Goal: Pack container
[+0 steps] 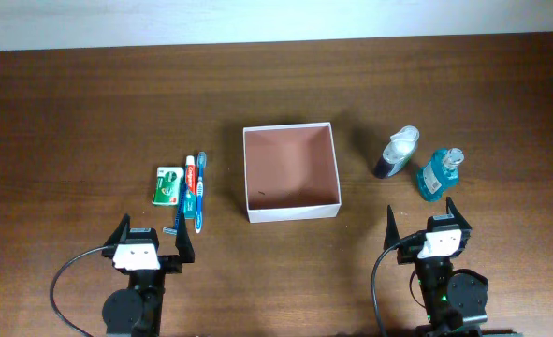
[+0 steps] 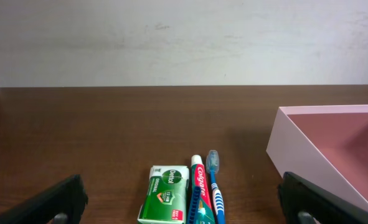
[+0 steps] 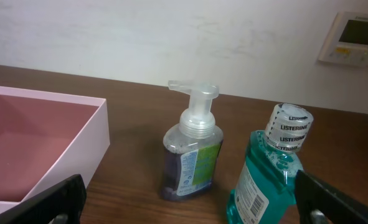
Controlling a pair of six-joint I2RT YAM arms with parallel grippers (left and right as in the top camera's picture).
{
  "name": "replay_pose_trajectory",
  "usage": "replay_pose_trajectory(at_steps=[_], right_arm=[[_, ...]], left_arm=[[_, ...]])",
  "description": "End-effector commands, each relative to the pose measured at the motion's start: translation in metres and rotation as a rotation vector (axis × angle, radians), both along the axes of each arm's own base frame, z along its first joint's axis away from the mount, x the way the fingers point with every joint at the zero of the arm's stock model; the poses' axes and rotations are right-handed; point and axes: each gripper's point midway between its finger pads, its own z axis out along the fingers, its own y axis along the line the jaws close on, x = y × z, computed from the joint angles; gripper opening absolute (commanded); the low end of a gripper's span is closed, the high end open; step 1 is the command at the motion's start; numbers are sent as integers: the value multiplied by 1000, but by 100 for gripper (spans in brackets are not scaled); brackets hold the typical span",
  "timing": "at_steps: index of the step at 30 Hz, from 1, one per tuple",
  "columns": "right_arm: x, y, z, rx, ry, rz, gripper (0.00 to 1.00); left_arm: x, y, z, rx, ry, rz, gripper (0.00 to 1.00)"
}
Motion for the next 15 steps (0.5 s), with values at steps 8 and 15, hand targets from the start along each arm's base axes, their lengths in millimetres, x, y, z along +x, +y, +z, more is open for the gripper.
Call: replay_pose_trajectory(at_steps=[8, 15], right_arm=[[0, 5, 5, 106, -16, 25, 98], [-12, -3, 80, 132, -84, -14, 98]], left_arm=[[0, 1, 0, 9, -5, 6, 99], [0, 1, 0, 9, -5, 7, 99]])
